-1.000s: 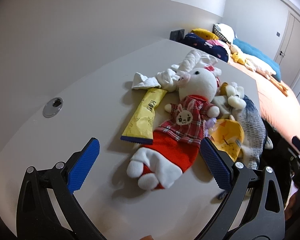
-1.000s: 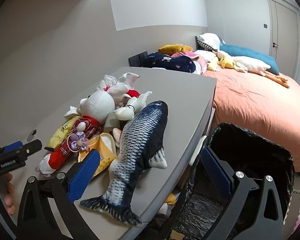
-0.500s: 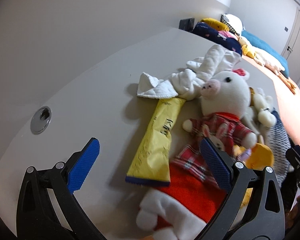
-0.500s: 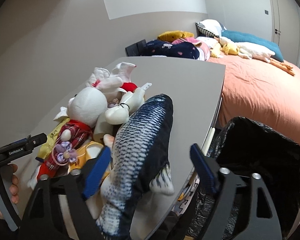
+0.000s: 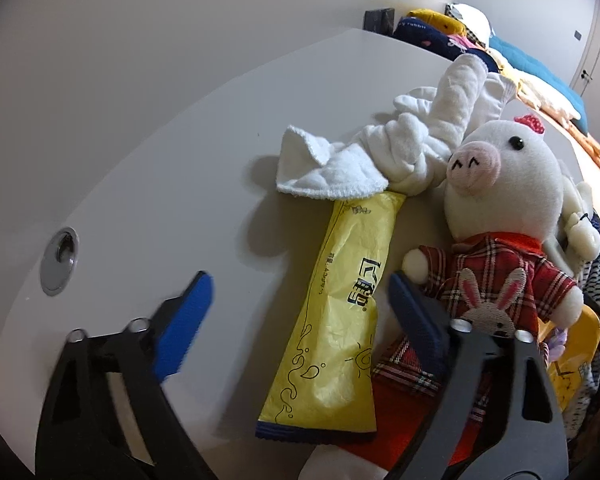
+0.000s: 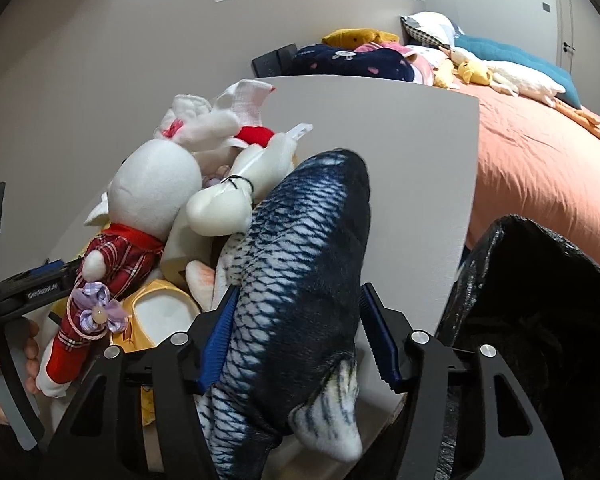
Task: Organize soft objects
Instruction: 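Grasp the blue-grey plush fish with the right gripper while the left grasps the yellow packet, then carry fish and yellow packet to the black bin and release both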
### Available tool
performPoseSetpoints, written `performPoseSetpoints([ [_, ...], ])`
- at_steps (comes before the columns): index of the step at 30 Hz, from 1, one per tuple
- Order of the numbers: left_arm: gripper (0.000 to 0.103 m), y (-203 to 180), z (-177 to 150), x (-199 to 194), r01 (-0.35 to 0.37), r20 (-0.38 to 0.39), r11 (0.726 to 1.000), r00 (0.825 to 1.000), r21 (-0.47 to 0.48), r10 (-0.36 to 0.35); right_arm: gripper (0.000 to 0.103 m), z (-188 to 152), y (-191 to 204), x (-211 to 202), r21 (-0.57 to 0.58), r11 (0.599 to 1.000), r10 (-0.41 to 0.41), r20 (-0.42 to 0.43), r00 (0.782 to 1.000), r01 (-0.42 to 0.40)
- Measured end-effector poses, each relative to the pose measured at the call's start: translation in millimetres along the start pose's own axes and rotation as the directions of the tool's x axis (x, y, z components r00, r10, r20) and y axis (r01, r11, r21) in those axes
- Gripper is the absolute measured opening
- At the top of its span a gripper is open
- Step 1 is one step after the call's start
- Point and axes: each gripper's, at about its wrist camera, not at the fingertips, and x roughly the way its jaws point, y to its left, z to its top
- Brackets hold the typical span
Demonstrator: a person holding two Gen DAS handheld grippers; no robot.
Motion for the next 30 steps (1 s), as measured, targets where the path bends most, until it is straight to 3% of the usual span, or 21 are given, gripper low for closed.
performPoseSetpoints([
  [3, 0.059, 2, -2, 2, 0.012, -0.006, 1.000, 1.000, -0.004, -0.012, 0.047, -1, 3, -1, -0.018, 1.000, 0.014, 0.008, 1.000, -0.014],
  [8, 0.041, 0, -3, 0, 0.003, -0.001, 1.000, 1.000, 0.007, -0.003, 0.041, -4, 6, -4, -0.038, 0.999, 0.020, 0.015, 1.000, -0.019],
  [15, 0.037, 3, -9, -12, 0.029, 0.006, 0.999, 1.000, -0.019, -0.029, 0.029, -4, 4, -14, -0.034, 0.998, 0.056, 0.026, 0.998, -0.055],
  [30, 0.029, 10, -27, -74, 0.053, 0.122, 0.998, 0.991, -0.045, -0.048, 0.027, 4, -1, -83, -0.012, 0.998, 0.067, 0.183, 0.981, -0.066],
])
